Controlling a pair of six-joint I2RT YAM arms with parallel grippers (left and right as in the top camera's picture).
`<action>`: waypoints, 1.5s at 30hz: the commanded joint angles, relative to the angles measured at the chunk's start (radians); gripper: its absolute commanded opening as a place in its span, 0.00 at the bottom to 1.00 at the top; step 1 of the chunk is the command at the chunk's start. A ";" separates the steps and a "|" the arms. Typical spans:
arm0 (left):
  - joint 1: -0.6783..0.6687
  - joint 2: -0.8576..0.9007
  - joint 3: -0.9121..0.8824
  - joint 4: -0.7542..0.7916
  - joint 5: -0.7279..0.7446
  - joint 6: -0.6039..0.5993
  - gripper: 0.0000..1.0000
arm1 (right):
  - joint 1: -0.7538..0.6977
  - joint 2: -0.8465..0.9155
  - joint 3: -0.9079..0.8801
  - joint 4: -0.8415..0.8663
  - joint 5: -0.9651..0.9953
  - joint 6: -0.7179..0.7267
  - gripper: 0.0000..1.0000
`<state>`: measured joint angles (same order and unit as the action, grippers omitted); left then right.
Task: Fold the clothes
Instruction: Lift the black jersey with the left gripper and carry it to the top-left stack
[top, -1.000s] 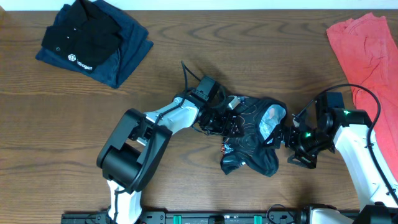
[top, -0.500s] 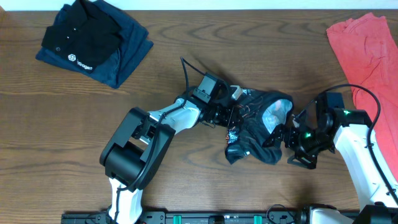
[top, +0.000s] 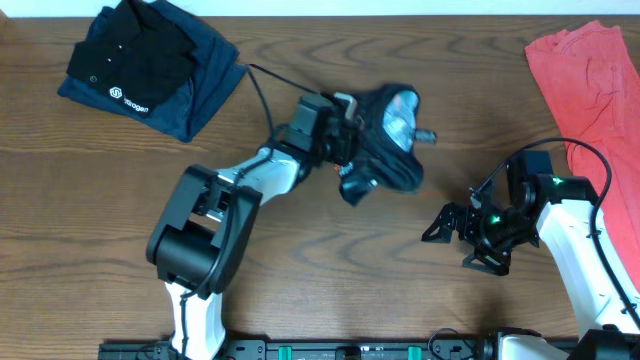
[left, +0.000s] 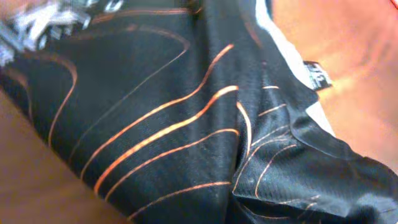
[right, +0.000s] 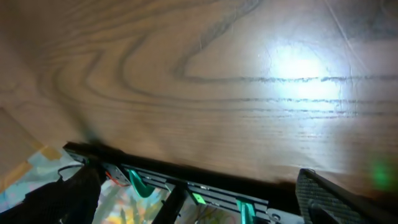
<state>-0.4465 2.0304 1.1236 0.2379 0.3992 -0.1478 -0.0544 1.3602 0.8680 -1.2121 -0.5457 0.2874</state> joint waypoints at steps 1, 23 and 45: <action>0.060 0.009 -0.005 0.046 -0.056 0.140 0.06 | -0.010 -0.008 0.016 -0.004 -0.004 -0.013 0.98; 0.494 0.009 0.146 0.351 -0.176 0.307 0.06 | -0.010 -0.008 0.016 -0.014 -0.004 0.083 0.97; 0.758 0.016 0.327 0.233 -0.176 0.312 0.06 | -0.010 -0.008 0.016 -0.015 -0.004 0.127 0.97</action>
<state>0.2680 2.0426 1.4216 0.4778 0.2291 0.1448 -0.0544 1.3602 0.8688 -1.2270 -0.5457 0.3950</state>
